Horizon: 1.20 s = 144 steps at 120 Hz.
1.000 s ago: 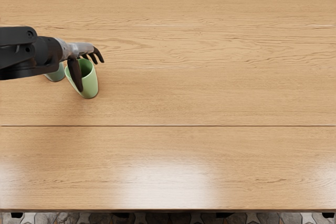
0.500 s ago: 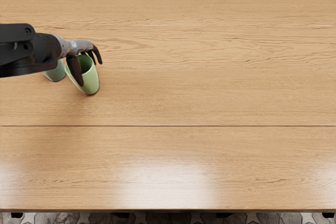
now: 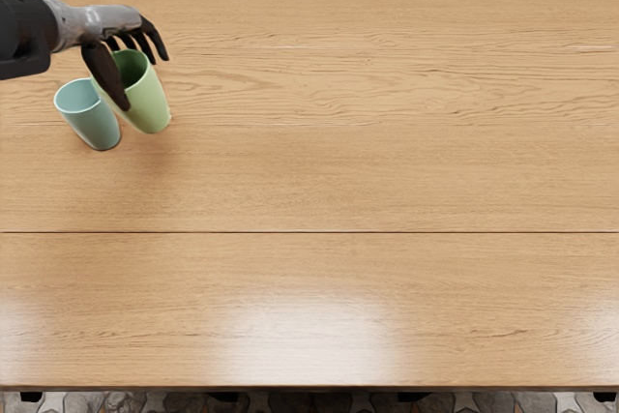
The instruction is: Pick up cup and place in cup with left hand
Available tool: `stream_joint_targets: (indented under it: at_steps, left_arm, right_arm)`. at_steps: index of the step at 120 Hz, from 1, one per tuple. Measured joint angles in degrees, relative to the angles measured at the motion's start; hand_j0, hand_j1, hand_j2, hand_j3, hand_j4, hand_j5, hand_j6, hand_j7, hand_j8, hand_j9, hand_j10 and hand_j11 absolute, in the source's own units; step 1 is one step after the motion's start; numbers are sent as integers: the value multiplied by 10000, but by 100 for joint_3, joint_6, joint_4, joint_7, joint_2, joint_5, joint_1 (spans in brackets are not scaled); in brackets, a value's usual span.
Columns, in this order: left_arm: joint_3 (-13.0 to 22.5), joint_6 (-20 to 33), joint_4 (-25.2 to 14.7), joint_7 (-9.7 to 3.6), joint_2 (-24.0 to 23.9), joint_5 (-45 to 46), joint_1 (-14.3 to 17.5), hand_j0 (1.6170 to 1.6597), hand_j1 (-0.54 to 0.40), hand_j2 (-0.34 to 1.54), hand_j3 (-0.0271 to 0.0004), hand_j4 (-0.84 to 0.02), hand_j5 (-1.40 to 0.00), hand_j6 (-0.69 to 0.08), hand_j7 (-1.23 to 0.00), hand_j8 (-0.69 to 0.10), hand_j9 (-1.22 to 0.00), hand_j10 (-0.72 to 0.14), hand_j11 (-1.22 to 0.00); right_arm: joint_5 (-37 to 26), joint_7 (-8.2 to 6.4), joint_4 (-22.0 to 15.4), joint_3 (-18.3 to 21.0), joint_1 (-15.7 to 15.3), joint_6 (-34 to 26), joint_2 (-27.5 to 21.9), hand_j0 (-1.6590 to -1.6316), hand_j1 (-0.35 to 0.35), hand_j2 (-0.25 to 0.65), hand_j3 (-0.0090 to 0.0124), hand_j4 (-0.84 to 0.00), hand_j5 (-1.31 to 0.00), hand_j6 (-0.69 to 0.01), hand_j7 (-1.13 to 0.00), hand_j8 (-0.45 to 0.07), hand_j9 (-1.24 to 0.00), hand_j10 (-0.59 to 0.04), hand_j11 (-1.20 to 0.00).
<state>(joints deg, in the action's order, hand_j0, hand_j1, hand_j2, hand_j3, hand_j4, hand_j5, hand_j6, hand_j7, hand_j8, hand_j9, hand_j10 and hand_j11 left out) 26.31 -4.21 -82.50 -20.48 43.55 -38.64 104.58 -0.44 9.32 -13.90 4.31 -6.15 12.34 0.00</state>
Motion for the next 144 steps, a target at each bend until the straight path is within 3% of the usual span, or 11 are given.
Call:
stream_joint_targets:
  at_steps: [24,52,95,117,144]
  left_arm:
    - [5,-58,-149,-22,369,-11,63,16569,-1022,1091,0,-4299,-5751,-4316,-5753,-3427,-5740,-3967,-5714]
    - [-80,-36,-52,-8,725,-62,-34,16574,-1092,1781,0,-4243,-5876,-4250,-5873,-3739,-5642,-4210,-5716]
    - [-159,-20,784,34,640,-72,-200,16576,-1092,2288,0,-4317,-5878,-4316,-5879,-3944,-5768,-4517,-5777]
    - [-418,20,1223,57,345,-86,-687,16581,-1399,3707,0,-4338,-5882,-4339,-5879,-4067,-5694,-4773,-5742]
    - [-547,69,1480,71,208,-99,-693,16574,-1302,2217,0,-4486,-6040,-4457,-6044,-3493,-5990,-4078,-5961]
  right_arm:
    - [0,0,0,0,0,0,0,-16581,-3309,-32,0,-147,-195,-145,-195,-146,-195,-147,-195]
    - [0,0,1,0,0,0,0,-16581,-3309,-32,0,-146,-195,-144,-195,-146,-195,-147,-195]
    - [0,0,1,0,0,0,0,-16581,-3309,-32,0,-147,-195,-145,-195,-147,-195,-148,-195]
    - [0,0,1,0,0,0,0,-16581,-3309,-32,0,-147,-195,-145,-195,-146,-195,-147,-195]
    - [0,0,1,0,0,-1,0,-16581,-3309,-32,0,-147,-195,-145,-195,-147,-195,-148,-195]
